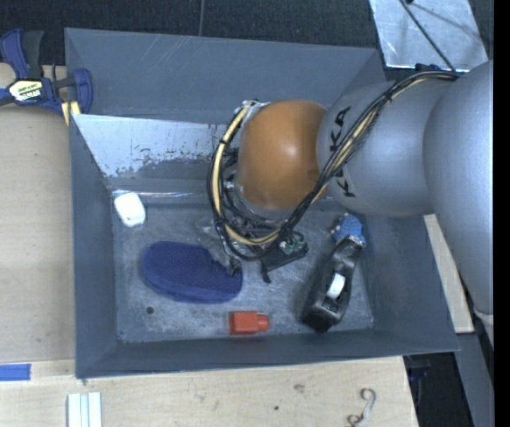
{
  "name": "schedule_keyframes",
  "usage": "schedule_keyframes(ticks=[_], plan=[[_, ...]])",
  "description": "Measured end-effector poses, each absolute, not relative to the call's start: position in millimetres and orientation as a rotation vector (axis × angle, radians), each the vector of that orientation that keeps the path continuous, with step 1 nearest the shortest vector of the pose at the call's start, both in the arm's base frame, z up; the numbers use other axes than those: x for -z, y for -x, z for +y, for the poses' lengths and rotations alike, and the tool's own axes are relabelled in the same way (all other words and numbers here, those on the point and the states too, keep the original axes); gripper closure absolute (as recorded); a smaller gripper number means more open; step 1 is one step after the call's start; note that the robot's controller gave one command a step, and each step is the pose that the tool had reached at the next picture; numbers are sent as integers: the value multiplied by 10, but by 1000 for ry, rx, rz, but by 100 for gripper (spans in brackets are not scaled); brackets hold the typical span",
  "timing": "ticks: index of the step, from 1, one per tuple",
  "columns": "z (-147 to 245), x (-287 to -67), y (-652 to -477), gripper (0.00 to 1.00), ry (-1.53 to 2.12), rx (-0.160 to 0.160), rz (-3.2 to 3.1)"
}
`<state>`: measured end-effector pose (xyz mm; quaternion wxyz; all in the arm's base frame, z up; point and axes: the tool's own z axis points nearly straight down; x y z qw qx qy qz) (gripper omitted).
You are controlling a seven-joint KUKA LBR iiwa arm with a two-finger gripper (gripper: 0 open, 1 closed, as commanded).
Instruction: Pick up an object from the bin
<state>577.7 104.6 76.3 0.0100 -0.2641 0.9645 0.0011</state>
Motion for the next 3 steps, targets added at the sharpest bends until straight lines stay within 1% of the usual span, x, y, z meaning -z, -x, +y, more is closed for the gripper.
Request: schedule_keyframes(ticks=[1,2,3], plan=[[1031,-729,-5750,0,827,-2,3020],[1958,-754,-5451,0,841,-4,3022],[1906,-761,-5476,100,826,0,3025]])
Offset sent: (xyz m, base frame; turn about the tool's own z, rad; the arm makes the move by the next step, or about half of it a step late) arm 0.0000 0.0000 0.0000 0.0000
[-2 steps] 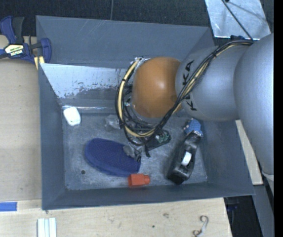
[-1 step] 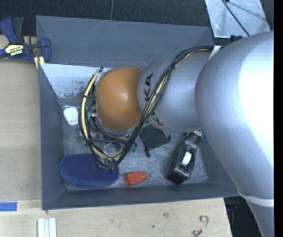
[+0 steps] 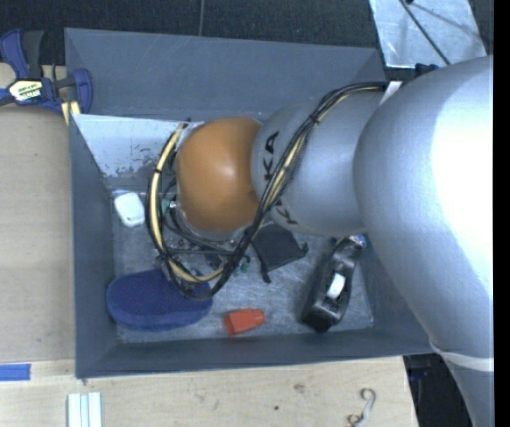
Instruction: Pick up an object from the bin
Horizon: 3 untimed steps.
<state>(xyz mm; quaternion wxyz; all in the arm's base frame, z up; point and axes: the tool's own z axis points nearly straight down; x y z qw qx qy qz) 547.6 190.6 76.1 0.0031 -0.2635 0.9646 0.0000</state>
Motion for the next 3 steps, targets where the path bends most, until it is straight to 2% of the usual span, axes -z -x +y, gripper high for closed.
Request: schedule_keyframes(ticks=[1,2,3], plan=[[1945,-2245,-5388,100,774,-2,3032],[1937,-2192,-5375,0,773,-1,3041],[2026,-1190,-5042,0,978,-1,2991]])
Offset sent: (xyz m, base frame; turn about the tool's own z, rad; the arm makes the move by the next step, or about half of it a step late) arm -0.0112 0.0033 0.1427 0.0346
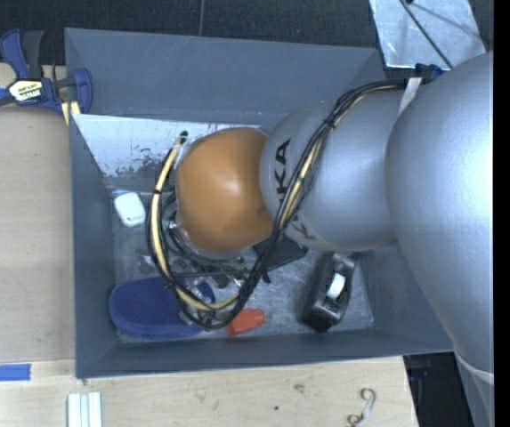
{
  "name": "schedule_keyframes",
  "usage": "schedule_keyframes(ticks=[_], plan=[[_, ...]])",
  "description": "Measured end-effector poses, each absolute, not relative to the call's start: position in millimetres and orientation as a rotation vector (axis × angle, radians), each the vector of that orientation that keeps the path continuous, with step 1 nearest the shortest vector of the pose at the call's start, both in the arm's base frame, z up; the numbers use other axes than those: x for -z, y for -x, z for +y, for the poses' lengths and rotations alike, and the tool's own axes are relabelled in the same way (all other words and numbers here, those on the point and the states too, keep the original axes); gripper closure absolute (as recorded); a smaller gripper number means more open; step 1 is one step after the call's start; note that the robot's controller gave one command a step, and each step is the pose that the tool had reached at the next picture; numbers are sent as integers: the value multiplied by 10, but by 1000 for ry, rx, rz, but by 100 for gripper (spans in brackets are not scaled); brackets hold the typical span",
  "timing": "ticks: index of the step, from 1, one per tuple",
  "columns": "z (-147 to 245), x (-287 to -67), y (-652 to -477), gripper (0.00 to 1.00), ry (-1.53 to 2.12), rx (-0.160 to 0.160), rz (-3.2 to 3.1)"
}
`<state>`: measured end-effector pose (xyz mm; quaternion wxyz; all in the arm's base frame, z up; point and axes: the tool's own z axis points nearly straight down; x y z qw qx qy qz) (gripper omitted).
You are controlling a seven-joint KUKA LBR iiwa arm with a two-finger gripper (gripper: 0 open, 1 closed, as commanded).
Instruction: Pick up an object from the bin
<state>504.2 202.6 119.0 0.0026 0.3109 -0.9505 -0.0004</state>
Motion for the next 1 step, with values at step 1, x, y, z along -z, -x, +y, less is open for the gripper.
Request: schedule_keyframes(ticks=[1], plan=[[1710,-694,-5242,0,-1329,1,-2845]])
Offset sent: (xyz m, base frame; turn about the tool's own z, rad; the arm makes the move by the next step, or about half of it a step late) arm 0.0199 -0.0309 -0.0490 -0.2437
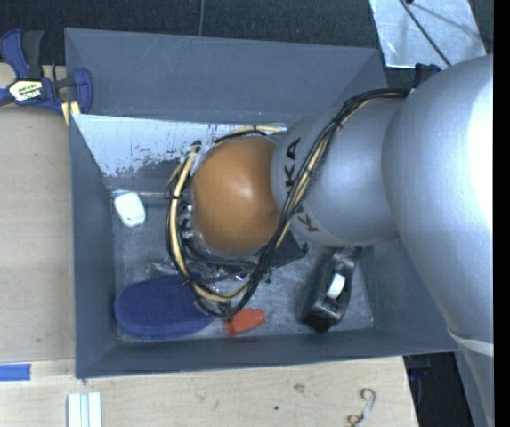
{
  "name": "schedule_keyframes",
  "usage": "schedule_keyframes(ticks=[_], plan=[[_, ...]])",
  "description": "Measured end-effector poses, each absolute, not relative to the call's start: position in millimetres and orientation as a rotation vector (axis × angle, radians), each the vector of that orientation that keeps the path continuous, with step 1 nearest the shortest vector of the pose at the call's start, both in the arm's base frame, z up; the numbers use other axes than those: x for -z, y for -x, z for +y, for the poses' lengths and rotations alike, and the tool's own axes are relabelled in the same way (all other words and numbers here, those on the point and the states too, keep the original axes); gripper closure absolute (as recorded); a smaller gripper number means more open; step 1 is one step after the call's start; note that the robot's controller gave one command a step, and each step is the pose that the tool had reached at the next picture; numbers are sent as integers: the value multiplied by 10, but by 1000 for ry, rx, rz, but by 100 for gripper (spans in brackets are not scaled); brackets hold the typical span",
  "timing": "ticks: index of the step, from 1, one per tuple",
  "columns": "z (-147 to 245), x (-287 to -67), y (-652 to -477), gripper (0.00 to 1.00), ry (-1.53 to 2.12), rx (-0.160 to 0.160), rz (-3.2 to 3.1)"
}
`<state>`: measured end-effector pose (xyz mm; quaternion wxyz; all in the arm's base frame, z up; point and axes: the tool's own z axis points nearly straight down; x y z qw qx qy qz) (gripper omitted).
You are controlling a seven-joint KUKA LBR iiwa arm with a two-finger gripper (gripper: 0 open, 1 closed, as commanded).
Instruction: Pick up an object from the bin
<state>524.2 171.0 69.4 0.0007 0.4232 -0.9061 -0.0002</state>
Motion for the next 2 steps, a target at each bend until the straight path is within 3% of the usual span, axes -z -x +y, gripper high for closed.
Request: schedule_keyframes(ticks=[1,2], plan=[[1738,-731,-5270,100,-1331,3,-2858],[1732,-2087,-5040,100,-1260,-1,-2890]])
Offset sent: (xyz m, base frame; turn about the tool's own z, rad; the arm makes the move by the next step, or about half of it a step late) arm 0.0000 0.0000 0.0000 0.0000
